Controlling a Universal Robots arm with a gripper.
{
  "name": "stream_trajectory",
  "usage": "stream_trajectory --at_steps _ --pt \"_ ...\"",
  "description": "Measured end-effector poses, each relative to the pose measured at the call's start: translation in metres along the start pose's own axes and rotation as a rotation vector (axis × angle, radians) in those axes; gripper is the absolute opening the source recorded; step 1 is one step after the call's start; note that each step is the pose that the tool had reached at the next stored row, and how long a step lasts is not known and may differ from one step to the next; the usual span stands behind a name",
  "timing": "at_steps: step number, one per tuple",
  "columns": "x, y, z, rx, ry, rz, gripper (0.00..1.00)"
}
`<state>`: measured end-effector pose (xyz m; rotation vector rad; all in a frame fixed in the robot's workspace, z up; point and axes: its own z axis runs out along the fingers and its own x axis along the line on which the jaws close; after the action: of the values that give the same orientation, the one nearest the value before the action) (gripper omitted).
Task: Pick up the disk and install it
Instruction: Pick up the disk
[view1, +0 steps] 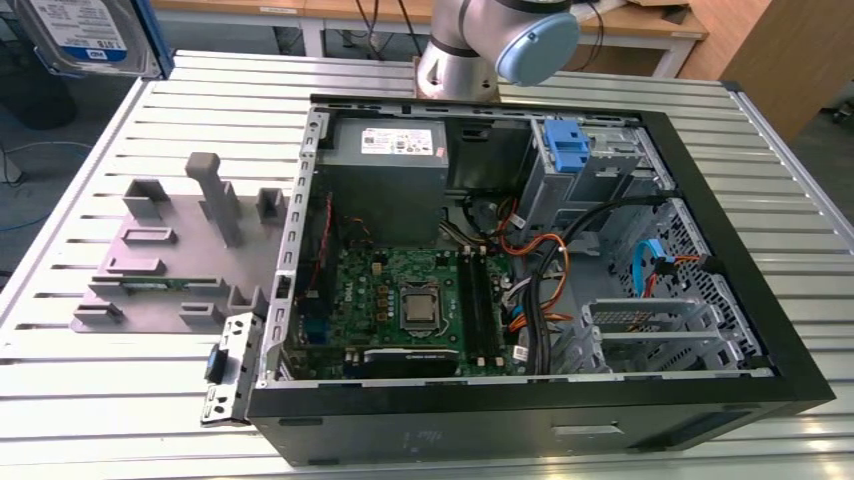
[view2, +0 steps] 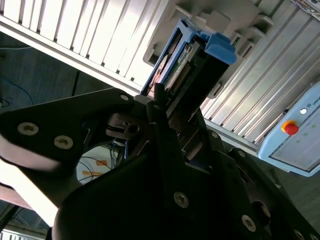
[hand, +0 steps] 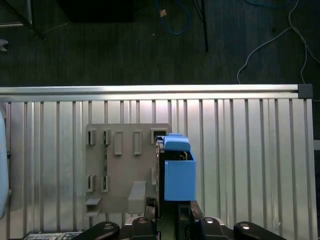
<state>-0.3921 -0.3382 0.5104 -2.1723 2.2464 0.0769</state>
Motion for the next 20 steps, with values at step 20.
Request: stream_trajectory --at_steps 20 --pt "-0.0005 -0.015 -0.0007 0.0001 0.0 0.0 0.35"
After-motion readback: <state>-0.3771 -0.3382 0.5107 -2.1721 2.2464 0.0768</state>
